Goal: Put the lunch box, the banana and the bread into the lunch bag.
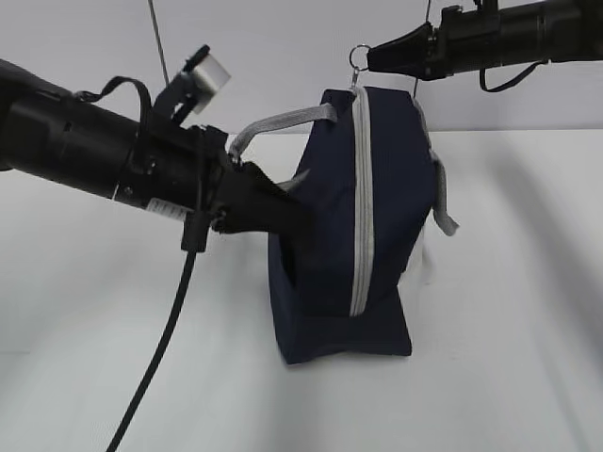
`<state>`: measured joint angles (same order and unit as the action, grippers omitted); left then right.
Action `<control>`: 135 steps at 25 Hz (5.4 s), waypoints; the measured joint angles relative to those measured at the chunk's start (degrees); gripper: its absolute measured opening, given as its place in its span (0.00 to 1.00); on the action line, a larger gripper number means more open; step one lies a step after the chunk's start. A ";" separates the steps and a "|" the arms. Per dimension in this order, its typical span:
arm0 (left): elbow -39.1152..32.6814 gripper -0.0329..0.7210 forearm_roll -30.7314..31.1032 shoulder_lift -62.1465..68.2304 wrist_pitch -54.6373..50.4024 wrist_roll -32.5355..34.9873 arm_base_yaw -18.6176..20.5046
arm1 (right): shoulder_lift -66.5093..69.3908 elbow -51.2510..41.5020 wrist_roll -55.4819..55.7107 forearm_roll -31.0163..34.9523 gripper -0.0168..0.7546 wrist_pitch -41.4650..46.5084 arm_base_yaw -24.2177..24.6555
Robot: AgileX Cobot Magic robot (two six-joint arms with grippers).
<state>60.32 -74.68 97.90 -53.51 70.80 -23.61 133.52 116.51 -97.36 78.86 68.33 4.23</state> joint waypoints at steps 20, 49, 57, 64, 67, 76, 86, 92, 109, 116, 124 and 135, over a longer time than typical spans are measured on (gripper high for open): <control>4.47 0.64 -3.10 -3.18 8.81 -15.69 5.07 | 3.13 2.80 -10.36 1.08 0.02 0.58 -0.04; 24.79 0.63 -1.02 14.41 16.29 -26.19 1.94 | 3.13 3.61 -10.91 -1.43 0.02 0.68 -5.21; 31.39 0.47 8.00 18.03 15.65 -33.60 1.44 | 3.13 3.61 -10.59 -1.90 0.02 0.56 -5.21; 33.82 0.06 10.87 18.07 14.45 -33.77 1.18 | 3.13 3.61 -10.55 -3.37 0.02 0.56 -4.47; 33.82 0.06 12.19 18.07 14.07 -33.77 1.18 | 3.13 3.61 -10.46 -4.46 0.02 0.56 -3.28; 33.89 0.06 13.52 18.21 13.69 -33.77 1.18 | 3.13 3.61 -11.47 -6.21 0.02 1.07 -0.96; 34.36 0.06 13.47 19.07 12.36 -33.77 1.18 | 5.23 3.61 -15.16 -6.34 0.02 1.07 -0.96; 34.36 0.06 13.52 19.07 11.76 -33.77 1.18 | 7.52 3.61 -15.62 -4.58 0.02 1.42 -0.96; 38.33 0.06 14.60 20.22 9.10 -33.77 1.18 | 8.00 3.61 -15.65 2.70 0.02 1.42 -1.55; 38.33 0.06 14.60 20.22 8.85 -33.77 1.18 | 8.00 3.64 -15.65 -2.27 0.02 1.42 -1.64; 38.33 0.06 15.88 20.22 7.87 -33.77 1.24 | 8.00 3.64 -15.65 -3.35 0.02 1.09 -3.23; 38.33 0.06 17.02 20.33 6.69 -32.94 1.29 | 10.39 3.97 -15.20 -4.76 0.02 0.75 -5.22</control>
<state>98.65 -57.66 118.23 -46.82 37.86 -22.32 143.91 120.48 -112.56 74.09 69.08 -0.99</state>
